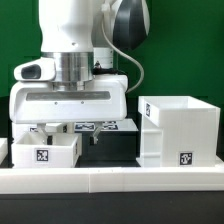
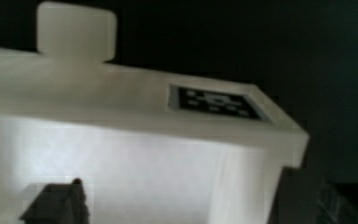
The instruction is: Assemble drawer
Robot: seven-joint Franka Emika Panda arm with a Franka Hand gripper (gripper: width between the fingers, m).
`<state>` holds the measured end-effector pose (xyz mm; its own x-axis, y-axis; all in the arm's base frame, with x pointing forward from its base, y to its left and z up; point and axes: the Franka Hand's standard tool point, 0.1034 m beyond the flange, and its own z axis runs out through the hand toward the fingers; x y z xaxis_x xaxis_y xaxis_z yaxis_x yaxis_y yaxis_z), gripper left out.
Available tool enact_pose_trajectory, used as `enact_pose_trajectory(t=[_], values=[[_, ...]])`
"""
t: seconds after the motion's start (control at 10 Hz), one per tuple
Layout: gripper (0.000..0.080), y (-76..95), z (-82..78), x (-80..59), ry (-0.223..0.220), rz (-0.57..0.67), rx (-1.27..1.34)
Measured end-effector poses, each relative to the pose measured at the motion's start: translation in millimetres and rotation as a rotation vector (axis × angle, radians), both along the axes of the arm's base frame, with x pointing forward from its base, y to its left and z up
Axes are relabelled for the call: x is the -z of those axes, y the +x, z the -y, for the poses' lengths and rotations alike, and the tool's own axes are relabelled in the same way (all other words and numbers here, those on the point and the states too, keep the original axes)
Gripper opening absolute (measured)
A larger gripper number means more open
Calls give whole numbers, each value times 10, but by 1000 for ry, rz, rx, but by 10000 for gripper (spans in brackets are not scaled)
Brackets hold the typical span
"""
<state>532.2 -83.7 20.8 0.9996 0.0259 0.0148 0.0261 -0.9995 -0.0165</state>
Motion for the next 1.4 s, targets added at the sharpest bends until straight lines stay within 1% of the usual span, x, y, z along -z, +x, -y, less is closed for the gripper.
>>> enact_pose_trajectory(t=[0.3, 0.6, 0.7, 0.8, 0.9, 1.0, 1.1, 1.2, 1.4], values=[[649, -25, -25, 127, -8, 2, -7], [649, -36, -26, 155, -8, -3, -9], [537, -41, -27, 158, -8, -4, -9], [400, -42, -27, 158, -8, -4, -9], [400, -42, -27, 158, -8, -4, -9], [199, -42, -27, 158, -8, -4, -9], [73, -42, -27, 158, -8, -4, -9], [41, -42, -38, 159, -8, -4, -11], [41, -38, -76, 159, -8, -4, -18]])
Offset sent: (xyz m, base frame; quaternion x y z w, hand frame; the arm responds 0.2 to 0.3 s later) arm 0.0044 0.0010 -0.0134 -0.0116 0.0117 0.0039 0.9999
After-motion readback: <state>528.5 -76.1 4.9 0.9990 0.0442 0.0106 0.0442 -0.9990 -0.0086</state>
